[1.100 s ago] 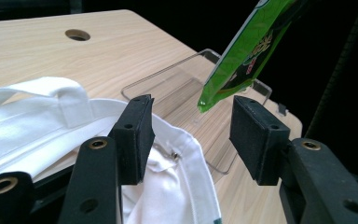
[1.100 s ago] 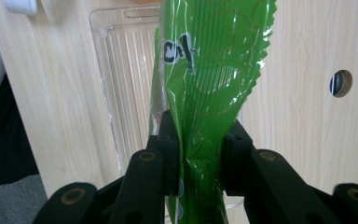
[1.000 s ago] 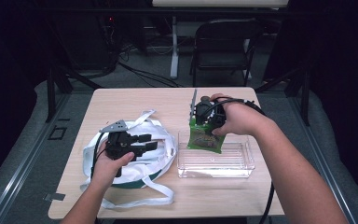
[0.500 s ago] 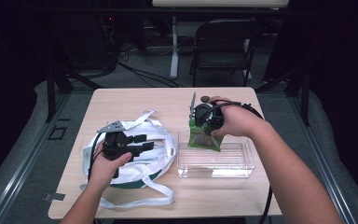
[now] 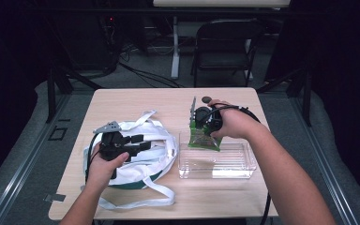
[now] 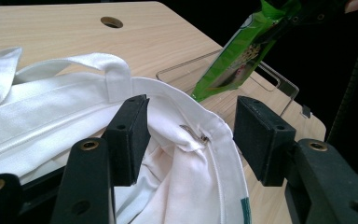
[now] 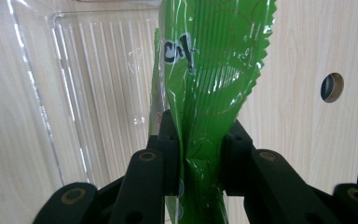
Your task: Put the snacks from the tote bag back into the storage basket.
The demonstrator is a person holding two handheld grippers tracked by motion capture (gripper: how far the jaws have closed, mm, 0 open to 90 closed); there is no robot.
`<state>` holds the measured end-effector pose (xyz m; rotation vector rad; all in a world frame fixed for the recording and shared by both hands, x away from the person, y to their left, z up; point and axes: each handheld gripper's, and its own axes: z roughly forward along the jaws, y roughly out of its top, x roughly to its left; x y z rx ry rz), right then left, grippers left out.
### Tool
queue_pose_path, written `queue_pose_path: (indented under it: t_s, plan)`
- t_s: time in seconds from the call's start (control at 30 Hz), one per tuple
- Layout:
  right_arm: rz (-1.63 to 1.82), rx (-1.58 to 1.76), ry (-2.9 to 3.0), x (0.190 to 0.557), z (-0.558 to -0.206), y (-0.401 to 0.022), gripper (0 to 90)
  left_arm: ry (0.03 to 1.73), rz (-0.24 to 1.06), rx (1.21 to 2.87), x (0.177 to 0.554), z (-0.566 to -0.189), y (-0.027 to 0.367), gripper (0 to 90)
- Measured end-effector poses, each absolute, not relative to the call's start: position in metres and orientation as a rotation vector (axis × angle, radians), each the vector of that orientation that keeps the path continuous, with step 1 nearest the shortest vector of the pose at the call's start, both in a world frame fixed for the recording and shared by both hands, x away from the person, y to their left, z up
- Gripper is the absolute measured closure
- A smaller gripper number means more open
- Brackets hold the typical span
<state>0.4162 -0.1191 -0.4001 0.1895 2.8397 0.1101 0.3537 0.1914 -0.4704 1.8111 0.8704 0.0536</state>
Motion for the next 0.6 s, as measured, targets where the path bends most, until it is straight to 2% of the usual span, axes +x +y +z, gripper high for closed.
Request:
queue_pose_path:
  t_s: [0.6]
  plan:
    - [0.087,0.067,2.8,0.43,-0.422,-0.1,74.3,0.905,0.08,1.792,0.347,-0.47,0.204,45.3]
